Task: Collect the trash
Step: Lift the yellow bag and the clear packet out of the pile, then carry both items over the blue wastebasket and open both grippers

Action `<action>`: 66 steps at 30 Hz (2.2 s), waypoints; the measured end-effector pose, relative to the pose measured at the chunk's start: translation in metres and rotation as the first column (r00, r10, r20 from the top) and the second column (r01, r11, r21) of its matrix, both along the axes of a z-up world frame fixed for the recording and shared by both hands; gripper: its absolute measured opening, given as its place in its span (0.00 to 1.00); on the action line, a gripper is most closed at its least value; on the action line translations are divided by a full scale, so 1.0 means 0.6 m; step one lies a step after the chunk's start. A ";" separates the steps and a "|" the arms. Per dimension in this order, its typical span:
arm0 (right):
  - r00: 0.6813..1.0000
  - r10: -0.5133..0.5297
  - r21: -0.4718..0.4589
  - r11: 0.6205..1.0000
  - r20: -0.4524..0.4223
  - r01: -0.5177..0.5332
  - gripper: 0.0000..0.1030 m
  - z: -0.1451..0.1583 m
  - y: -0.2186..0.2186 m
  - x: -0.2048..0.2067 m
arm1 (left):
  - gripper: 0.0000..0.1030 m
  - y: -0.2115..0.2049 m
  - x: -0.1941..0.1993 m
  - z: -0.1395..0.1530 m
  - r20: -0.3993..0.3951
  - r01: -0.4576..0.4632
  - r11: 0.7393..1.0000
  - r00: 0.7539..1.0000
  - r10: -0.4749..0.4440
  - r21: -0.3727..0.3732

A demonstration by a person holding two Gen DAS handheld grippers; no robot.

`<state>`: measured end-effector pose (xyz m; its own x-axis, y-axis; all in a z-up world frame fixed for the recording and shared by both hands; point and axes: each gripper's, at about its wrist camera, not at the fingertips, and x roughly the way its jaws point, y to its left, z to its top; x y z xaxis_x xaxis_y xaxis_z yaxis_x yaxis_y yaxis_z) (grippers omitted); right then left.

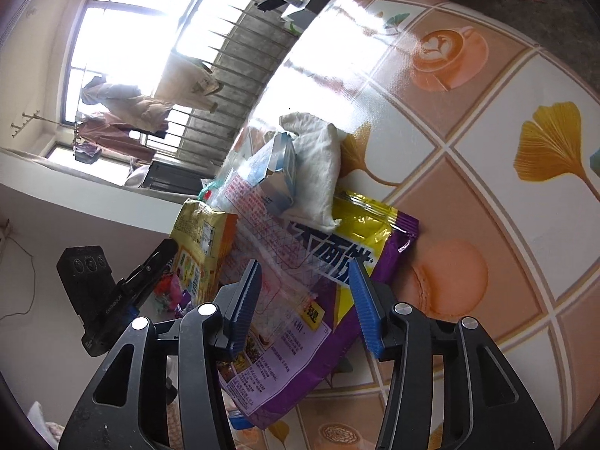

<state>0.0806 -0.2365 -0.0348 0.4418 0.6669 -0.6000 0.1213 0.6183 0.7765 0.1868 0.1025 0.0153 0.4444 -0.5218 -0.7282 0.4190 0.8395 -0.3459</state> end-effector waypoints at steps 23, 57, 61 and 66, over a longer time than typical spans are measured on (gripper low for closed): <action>0.987 0.013 0.216 0.976 -0.159 0.021 0.33 -0.027 0.014 0.025 | 0.10 0.018 0.004 -0.016 -0.031 -0.029 1.000 0.999 0.029 0.008; 0.905 -0.353 0.279 0.917 0.239 0.284 0.03 0.054 -0.244 -0.144 | 0.09 -0.136 -0.022 0.167 0.201 0.127 0.990 0.973 -0.114 -0.055; 0.859 -0.457 0.233 0.883 0.233 0.407 0.03 0.041 -0.298 -0.174 | 0.09 -0.219 -0.022 0.166 0.216 0.198 0.980 0.957 -0.193 -0.001; 0.768 -0.597 0.140 0.802 0.232 0.581 0.03 0.024 -0.372 -0.227 | 0.09 -0.355 -0.018 0.143 0.187 0.314 0.947 0.928 -0.322 0.070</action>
<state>-0.0555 -0.4597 -0.0206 0.8886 0.2548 -0.3815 0.2428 0.4444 0.8623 0.1758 -0.1107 0.1012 0.3938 -0.6324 -0.6671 0.7214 0.6624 -0.2019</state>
